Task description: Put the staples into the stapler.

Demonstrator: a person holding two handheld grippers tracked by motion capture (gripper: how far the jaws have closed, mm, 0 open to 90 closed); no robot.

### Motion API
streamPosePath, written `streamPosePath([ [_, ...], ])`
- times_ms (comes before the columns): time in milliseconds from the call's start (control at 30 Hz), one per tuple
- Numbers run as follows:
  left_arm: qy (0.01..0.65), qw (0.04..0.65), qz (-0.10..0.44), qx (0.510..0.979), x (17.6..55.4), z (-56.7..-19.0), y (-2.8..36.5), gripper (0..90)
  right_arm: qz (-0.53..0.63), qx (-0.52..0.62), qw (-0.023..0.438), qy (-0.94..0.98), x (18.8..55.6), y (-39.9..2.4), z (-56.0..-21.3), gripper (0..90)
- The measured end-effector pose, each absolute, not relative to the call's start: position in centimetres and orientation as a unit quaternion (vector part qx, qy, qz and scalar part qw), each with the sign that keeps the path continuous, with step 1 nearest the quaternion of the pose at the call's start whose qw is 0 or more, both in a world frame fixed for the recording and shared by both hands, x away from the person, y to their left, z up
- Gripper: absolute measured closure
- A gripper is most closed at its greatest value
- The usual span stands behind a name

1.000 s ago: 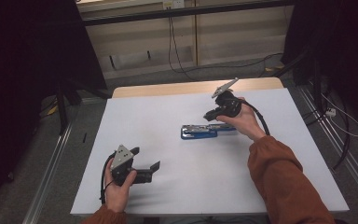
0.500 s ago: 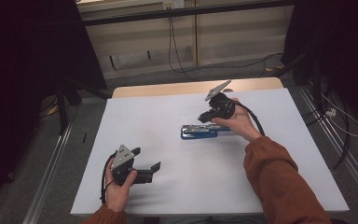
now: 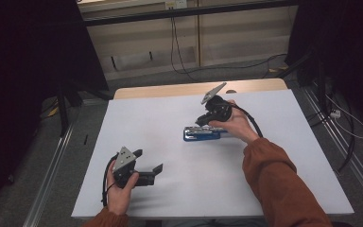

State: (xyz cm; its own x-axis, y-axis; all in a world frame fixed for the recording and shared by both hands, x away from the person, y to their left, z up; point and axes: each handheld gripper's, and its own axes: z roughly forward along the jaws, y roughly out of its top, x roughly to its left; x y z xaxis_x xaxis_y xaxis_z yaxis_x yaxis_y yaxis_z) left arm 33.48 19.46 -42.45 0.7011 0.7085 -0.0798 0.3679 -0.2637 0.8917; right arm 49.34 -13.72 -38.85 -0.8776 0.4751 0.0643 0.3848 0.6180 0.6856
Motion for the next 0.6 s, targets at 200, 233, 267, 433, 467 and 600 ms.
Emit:
streamPosePath([
  [200,0.345,0.498,0.171,0.777,33.47,-42.47,19.4,4.1,0.367,0.238,0.06,0.897,49.32,-13.48,-39.21,78.9],
  [233,0.345,0.497,0.172,0.777,33.49,-42.47,19.46,4.1,0.364,0.233,0.061,0.9,49.31,-13.39,-39.23,78.9],
  [267,0.347,0.498,0.172,0.776,33.48,-42.48,19.47,4.1,0.364,0.232,0.06,0.9,49.26,-13.27,-39.23,78.8],
  [433,0.346,0.498,0.174,0.776,33.45,-42.46,19.43,4.1,0.37,0.23,0.061,0.898,49.28,-13.09,-39.2,78.8],
  [467,0.346,0.498,0.175,0.776,33.47,-42.45,19.46,4.1,0.369,0.23,0.061,0.898,49.28,-13.1,-39.16,78.8],
  [600,0.349,0.495,0.174,0.776,33.53,-42.48,19.51,4.0,0.365,0.226,0.061,0.901,49.26,-12.96,-39.21,78.9],
])
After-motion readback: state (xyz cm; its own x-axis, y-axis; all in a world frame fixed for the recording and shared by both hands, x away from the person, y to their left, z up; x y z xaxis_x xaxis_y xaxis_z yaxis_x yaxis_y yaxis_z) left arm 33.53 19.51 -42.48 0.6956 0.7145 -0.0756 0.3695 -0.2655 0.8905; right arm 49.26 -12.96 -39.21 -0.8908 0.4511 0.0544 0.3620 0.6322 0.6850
